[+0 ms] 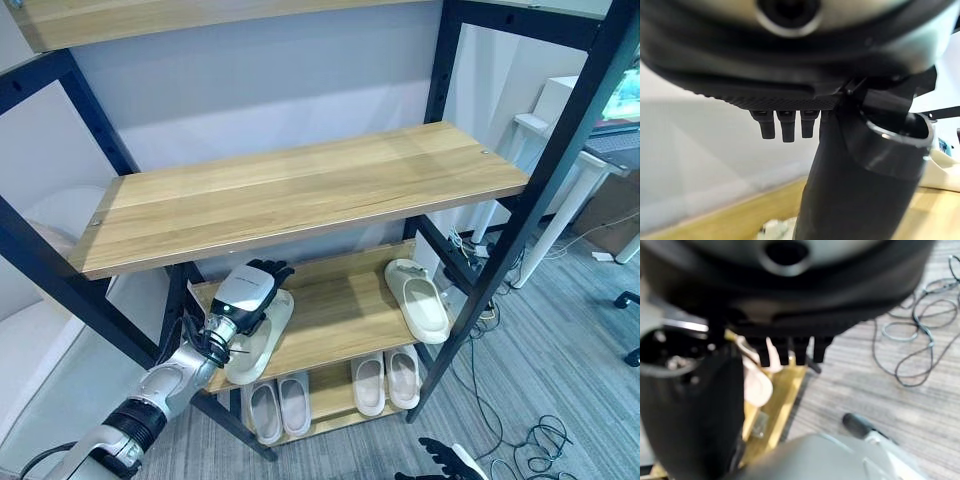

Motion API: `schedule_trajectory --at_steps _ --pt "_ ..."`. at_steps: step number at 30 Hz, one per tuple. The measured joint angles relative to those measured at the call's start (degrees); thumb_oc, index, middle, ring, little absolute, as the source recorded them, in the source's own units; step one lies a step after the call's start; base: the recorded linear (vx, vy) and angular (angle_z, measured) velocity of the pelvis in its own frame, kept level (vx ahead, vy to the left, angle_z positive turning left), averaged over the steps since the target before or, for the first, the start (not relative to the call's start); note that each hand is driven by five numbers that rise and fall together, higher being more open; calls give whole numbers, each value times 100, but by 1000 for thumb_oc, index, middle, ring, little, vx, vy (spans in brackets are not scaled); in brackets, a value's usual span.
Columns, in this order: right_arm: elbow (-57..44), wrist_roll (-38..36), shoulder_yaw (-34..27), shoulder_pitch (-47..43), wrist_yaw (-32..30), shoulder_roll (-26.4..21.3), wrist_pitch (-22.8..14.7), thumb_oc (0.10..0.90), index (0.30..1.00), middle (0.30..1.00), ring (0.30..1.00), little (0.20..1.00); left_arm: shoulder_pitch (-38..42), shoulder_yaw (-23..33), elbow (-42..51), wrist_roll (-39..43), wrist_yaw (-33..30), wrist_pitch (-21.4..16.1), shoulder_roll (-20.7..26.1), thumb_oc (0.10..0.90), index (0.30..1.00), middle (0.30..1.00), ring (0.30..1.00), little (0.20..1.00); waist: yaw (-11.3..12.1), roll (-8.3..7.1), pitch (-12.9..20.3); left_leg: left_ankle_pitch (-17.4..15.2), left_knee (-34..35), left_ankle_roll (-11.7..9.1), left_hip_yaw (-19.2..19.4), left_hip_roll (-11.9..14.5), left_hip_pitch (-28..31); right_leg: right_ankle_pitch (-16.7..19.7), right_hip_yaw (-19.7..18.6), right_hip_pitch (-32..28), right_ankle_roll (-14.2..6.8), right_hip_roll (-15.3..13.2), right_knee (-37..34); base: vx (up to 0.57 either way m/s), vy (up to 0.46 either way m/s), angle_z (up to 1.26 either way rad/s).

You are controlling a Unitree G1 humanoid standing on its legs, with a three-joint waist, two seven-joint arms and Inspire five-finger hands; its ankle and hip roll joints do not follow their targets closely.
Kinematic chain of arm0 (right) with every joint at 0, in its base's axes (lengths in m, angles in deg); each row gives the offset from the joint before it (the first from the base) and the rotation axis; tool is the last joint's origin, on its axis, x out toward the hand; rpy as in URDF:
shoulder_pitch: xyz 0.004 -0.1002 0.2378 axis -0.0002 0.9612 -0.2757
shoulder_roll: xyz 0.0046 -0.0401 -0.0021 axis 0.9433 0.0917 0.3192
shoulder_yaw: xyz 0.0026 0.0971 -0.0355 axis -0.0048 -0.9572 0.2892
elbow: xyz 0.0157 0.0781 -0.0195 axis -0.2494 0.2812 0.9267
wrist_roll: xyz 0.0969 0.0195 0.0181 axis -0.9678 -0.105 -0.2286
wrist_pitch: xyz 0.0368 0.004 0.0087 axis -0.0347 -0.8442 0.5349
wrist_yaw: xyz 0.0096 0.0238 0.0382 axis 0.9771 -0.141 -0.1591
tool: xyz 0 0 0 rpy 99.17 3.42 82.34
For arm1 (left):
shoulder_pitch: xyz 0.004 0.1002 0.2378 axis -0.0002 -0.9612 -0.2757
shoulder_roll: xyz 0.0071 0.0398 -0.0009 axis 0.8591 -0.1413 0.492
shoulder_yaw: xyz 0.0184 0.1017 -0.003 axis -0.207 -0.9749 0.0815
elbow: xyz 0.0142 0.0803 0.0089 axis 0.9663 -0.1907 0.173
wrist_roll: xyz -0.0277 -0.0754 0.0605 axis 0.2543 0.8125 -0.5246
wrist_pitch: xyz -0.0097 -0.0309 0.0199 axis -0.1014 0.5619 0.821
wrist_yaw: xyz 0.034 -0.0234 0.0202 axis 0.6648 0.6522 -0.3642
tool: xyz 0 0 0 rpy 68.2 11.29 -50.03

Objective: Arrange the slippers neatly on the shoe rack.

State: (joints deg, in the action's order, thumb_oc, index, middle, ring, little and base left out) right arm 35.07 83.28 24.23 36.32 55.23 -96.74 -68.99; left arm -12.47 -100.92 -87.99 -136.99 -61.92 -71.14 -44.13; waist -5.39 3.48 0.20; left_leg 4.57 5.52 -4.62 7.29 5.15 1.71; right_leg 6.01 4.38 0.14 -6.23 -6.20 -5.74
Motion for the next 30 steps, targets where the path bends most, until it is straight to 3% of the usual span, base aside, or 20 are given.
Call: schedule_trajectory --at_steps 6,30 --pt "1 0 2 -4 0 6 2 800 900 900 900 900 -73 0 -83 3 112 -2 -5 800 900 900 900 900 8 -77 -31 -11 1 -14 0 2 -3 -2 1 3 0 -1 -1 21 1 0" --pt "4 2 51 -13 -7 26 3 800 900 900 900 900 -161 -78 -509 326 109 122 -311 800 900 900 900 900 -31 -103 -18 2 1 12 119 1 4 8 -111 62 1 2 0 3 -2 -2"
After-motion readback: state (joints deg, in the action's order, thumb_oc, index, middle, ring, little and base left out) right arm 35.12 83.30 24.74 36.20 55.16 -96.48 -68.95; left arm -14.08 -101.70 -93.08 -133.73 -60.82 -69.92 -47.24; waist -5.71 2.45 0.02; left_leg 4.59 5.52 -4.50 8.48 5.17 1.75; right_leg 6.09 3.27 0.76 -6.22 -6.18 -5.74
